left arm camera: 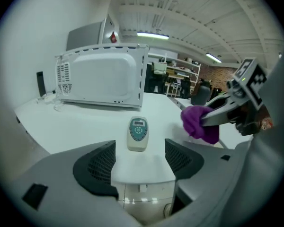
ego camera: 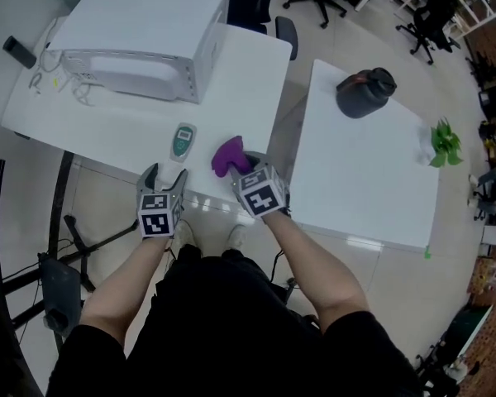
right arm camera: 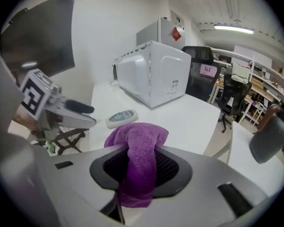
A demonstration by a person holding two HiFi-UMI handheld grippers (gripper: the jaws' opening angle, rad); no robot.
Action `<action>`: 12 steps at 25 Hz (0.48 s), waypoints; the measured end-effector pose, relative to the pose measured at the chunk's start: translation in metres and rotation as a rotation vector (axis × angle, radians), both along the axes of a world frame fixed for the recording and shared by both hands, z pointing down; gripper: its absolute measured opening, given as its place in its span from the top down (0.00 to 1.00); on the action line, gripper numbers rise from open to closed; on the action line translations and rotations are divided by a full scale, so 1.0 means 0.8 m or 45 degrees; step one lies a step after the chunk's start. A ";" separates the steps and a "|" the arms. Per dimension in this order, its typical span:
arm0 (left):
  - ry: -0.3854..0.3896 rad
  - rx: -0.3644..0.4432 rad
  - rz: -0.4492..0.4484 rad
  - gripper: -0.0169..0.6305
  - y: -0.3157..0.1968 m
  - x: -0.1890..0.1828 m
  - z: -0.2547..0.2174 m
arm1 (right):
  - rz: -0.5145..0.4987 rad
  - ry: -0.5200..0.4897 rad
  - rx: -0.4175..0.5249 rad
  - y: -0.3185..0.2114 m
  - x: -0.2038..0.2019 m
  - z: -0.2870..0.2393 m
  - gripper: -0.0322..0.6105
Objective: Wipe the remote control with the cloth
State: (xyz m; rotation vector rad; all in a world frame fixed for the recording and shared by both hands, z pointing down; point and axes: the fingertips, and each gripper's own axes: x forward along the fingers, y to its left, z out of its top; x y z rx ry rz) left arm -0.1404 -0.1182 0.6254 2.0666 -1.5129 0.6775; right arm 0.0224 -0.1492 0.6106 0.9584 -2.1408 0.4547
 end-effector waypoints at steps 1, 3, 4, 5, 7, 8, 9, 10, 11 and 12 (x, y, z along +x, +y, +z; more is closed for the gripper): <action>0.004 0.001 0.006 0.48 0.009 -0.002 -0.006 | -0.006 0.024 -0.018 -0.004 -0.003 0.014 0.72; 0.012 0.012 0.013 0.48 0.023 -0.007 -0.018 | -0.008 0.071 -0.042 -0.011 -0.007 0.039 0.72; 0.014 0.019 0.016 0.48 0.027 -0.010 -0.023 | -0.006 0.096 -0.050 -0.015 -0.007 0.050 0.72; 0.014 0.026 0.017 0.48 0.031 -0.012 -0.027 | -0.008 0.121 -0.057 -0.017 -0.008 0.060 0.71; 0.011 0.042 0.022 0.48 0.035 -0.016 -0.036 | -0.018 0.151 -0.084 -0.016 -0.010 0.074 0.68; 0.008 0.052 0.025 0.48 0.036 -0.017 -0.040 | -0.021 0.153 -0.098 -0.015 -0.011 0.078 0.68; 0.006 0.063 0.028 0.48 0.036 -0.017 -0.044 | -0.021 0.152 -0.103 -0.014 -0.011 0.079 0.67; 0.006 0.074 0.031 0.48 0.035 -0.017 -0.048 | -0.018 0.149 -0.096 -0.015 -0.011 0.077 0.65; 0.006 0.083 0.034 0.48 0.035 -0.017 -0.051 | -0.014 0.142 -0.081 -0.015 -0.011 0.072 0.64; 0.008 0.092 0.036 0.48 0.035 -0.016 -0.055 | -0.013 0.134 -0.067 -0.015 -0.011 0.067 0.63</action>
